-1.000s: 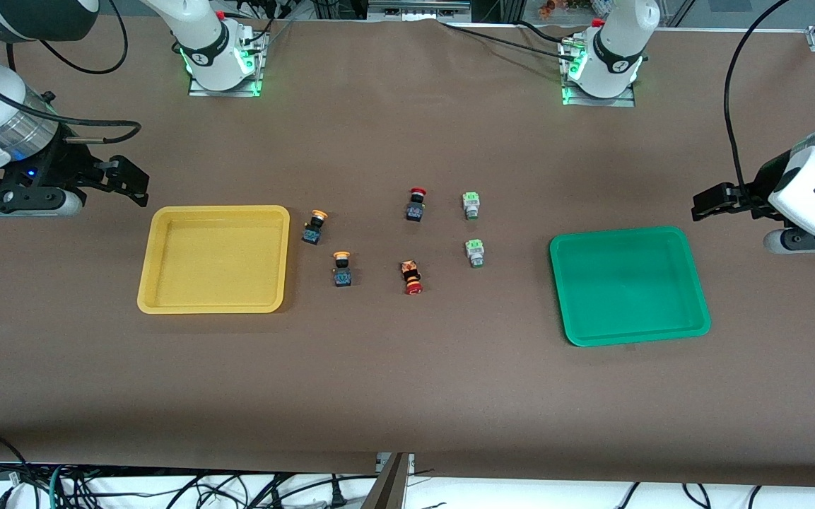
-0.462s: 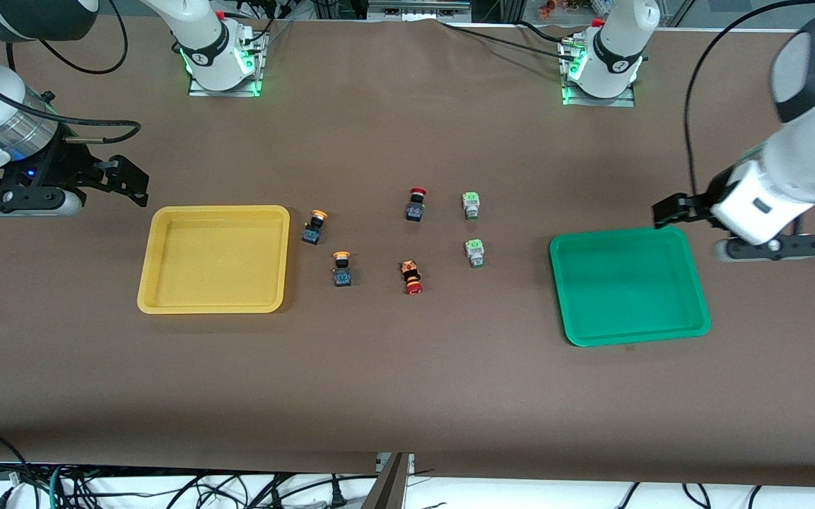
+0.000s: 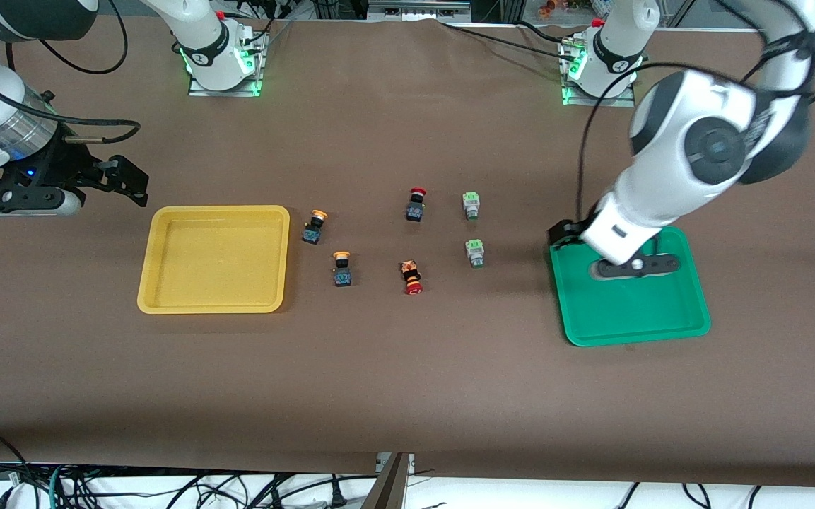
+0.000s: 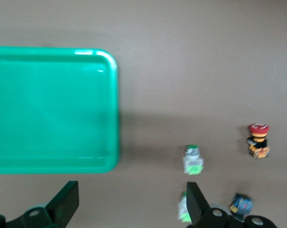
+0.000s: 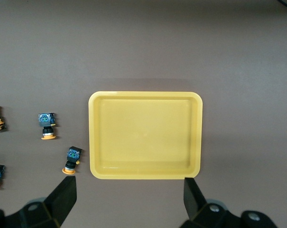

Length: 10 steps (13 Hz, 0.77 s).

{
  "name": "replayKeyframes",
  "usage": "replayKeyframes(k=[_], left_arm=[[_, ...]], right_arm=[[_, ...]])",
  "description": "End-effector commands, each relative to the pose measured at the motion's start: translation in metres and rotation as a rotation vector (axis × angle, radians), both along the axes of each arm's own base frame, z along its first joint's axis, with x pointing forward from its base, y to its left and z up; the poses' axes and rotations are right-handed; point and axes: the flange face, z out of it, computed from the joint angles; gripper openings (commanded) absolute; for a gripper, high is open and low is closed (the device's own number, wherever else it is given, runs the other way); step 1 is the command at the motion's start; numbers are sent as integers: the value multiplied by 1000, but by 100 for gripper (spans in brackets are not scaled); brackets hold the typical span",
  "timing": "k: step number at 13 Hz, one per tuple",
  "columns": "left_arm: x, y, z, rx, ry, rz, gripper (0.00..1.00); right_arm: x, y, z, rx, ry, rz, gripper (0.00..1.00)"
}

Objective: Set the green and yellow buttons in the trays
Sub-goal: 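Move the left gripper over the first green-capped white button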

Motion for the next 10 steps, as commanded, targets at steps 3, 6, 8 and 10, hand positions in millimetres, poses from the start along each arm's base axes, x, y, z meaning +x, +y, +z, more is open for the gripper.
replayKeyframes(k=[3,6,8,10], left_arm=[[-14,-39,-84,-31,-13,47,100],[-24,-57,-121,-47,-19,40,100],[-31,-81,-143,-56,-25,89,100],[-34,-85,-163,8,-52,22,100]], right_arm=[[1,2,7,19,-4,-13,99],[0,8,8,23,-10,-10,99],[0,9,8,21,-10,-10,99],[1,9,9,23,-18,-8,100]])
